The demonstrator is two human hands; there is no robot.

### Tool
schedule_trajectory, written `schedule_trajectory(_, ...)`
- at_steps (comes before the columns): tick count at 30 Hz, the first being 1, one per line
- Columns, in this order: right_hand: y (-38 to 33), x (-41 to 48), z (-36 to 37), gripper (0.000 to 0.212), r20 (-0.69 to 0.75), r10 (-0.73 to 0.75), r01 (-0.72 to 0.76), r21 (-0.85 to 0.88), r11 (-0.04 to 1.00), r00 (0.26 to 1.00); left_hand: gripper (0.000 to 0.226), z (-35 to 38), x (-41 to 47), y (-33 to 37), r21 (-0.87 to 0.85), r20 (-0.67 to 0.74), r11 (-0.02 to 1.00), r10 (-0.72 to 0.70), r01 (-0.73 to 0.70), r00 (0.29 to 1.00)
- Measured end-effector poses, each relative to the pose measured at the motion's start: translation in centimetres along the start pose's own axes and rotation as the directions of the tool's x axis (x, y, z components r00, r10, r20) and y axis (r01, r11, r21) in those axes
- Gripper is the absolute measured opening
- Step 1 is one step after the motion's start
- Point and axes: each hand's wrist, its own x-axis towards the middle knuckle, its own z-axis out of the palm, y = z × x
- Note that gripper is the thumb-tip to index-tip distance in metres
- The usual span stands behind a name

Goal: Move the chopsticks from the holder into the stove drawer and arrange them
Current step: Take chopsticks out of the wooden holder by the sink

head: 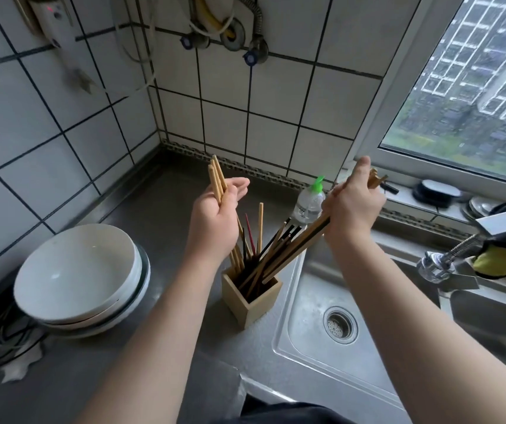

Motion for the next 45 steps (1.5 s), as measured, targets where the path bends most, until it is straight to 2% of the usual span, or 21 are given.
schedule_trajectory(6, -2.4, -0.1, -0.4, 0.045, 0.059, -0.137, 0.132, 0.078, 0.988, 0.989, 0.026, -0.2, 0.2, 2.2, -0.031, 0.022, 0.994, 0.102, -0.101, 0.995)
schedule_trajectory(14, -5.9, 0.7, -1.5, 0.039, 0.078, -0.284, 0.267, 0.178, 0.947, 0.956, 0.027, 1.6, -0.1, 5.0, -0.014, 0.008, 0.972, 0.236, -0.236, 0.972)
schedule_trajectory(21, -9.5, 0.9, -4.8, 0.042, -0.016, -0.278, 0.272, 0.274, 0.923, 0.960, 0.025, 3.0, -1.6, 7.4, -0.017, -0.011, 0.926, 0.377, -0.378, 0.926)
schedule_trajectory(26, -12.2, 0.9, -8.2, 0.041, -0.118, -0.198, 0.228, 0.358, 0.906, 0.973, 0.026, 5.4, -3.4, 9.3, -0.065, -0.022, 0.883, 0.464, -0.464, 0.886)
schedule_trajectory(30, -14.7, 0.3, -11.8, 0.044, -0.187, -0.212, 0.270, 0.388, 0.881, 0.959, 0.027, 7.7, -5.0, 10.6, -0.076, -0.028, 0.839, 0.538, -0.539, 0.842)
schedule_trajectory(33, -15.8, -0.7, -15.7, 0.049, -0.242, -0.248, 0.327, 0.375, 0.867, 0.938, 0.027, 10.4, -7.3, 11.5, -0.155, 0.034, 0.840, 0.530, -0.519, 0.848)
schedule_trajectory(37, -16.9, -2.7, -22.6, 0.050, -0.331, -0.287, 0.389, 0.303, 0.870, 0.899, 0.027, 15.5, -12.0, 11.3, -0.302, 0.191, 0.866, 0.465, -0.399, 0.864)
schedule_trajectory(41, -18.3, -5.5, -31.1, 0.053, -0.443, -0.313, 0.445, 0.234, 0.864, 0.840, 0.028, 21.2, -18.4, 10.4, -0.389, 0.365, 0.885, 0.402, -0.255, 0.840)
schedule_trajectory(45, -19.2, -9.7, -41.0, 0.055, -0.543, -0.321, 0.457, 0.133, 0.879, 0.776, 0.024, 26.2, -26.9, 9.9, -0.385, 0.522, 0.909, 0.357, -0.160, 0.775)
